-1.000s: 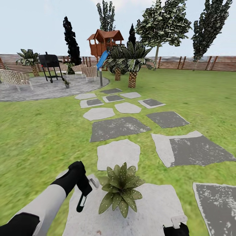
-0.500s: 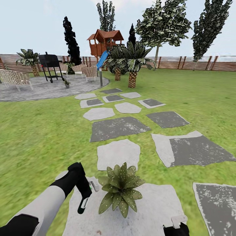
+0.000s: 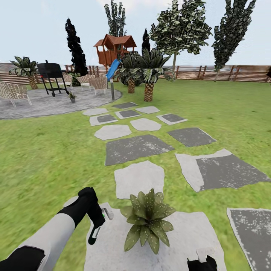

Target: Pick up the pesticide atomizer in the garden and spray insectifuge to fully cover both potted plants in the garden.

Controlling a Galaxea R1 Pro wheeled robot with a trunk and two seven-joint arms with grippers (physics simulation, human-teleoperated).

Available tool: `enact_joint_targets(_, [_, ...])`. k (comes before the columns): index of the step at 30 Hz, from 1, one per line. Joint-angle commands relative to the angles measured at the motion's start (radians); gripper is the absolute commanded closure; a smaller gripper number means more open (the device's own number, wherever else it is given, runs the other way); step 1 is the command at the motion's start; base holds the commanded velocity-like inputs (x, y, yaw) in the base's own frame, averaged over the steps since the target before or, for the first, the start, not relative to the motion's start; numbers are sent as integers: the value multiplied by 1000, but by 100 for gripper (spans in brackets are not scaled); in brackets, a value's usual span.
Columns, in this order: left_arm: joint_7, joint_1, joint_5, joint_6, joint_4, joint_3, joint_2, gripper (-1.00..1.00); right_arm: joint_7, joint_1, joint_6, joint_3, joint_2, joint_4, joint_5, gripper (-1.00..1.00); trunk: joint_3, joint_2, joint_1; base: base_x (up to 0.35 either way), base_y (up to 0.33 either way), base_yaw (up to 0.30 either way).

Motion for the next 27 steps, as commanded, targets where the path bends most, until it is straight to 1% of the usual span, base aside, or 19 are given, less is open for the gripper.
enact_joint_targets(1, [15,0,-4,8,2,-1,-1,100,-4,-1,-3,-7,0,2,11,-100,-1,0,0,266,233,-90])
enact_joint_targets(2, [32,0,-4,8,5,-1,-2,100,-4,-1,-3,-7,0,2,11,-100,0,0,0,278,216,-154])
enact_joint_targets(4, [49,0,-3,8,7,-1,-3,100,-4,-1,-2,-7,0,2,11,-100,2,0,0,291,189,-196])
enact_joint_targets(8, [56,1,-4,6,9,-5,-9,100,-4,-1,-2,-7,-1,2,11,-100,5,0,0,258,100,-218])
enact_joint_targets(12, [56,3,-5,3,9,-6,-10,100,-4,-1,-2,-7,-1,2,11,-100,8,0,0,57,9,-199])
enact_joint_targets(13, [56,9,-5,1,9,-6,-7,100,-4,-1,-2,-7,-1,2,11,-100,8,0,0,10,2,-69])
enact_joint_targets(15, [64,42,-5,-5,9,-7,-4,100,-4,-1,-2,-7,-1,2,11,-100,8,0,0,4,1,-27])
enact_joint_targets(16, [91,64,-4,-8,9,-8,-3,100,-4,-1,-2,-7,-1,2,11,-100,9,0,0,1,0,-7])
enact_joint_targets(17, [137,80,-2,-10,11,-9,-2,100,-4,-1,-2,-7,-1,2,12,-100,9,0,0,0,0,-2])
enact_joint_targets(18, [163,96,-1,-12,14,-9,-2,100,-4,-1,-2,-7,-1,2,12,-100,9,0,0,0,0,0])
enact_joint_targets(20, [175,109,4,-13,14,-6,-2,100,-4,-1,-2,-7,-2,2,12,-100,9,0,0,0,0,0])
enact_joint_targets(22, [181,112,9,-12,3,3,-8,100,-4,-1,-2,-7,-2,2,12,-100,9,0,0,0,0,0])
enact_joint_targets(24, [184,110,11,-11,-10,1,-14,100,-4,-1,-2,-7,-2,2,12,-100,9,0,0,0,0,0])
enact_joint_targets(25, [185,110,12,-9,-32,1,-17,100,-4,-1,-2,-7,-2,2,11,-100,9,0,0,0,0,0])
enact_joint_targets(27, [181,107,13,-10,-91,-1,-32,100,-4,-1,-2,-7,-1,2,12,-100,9,0,0,0,0,0])
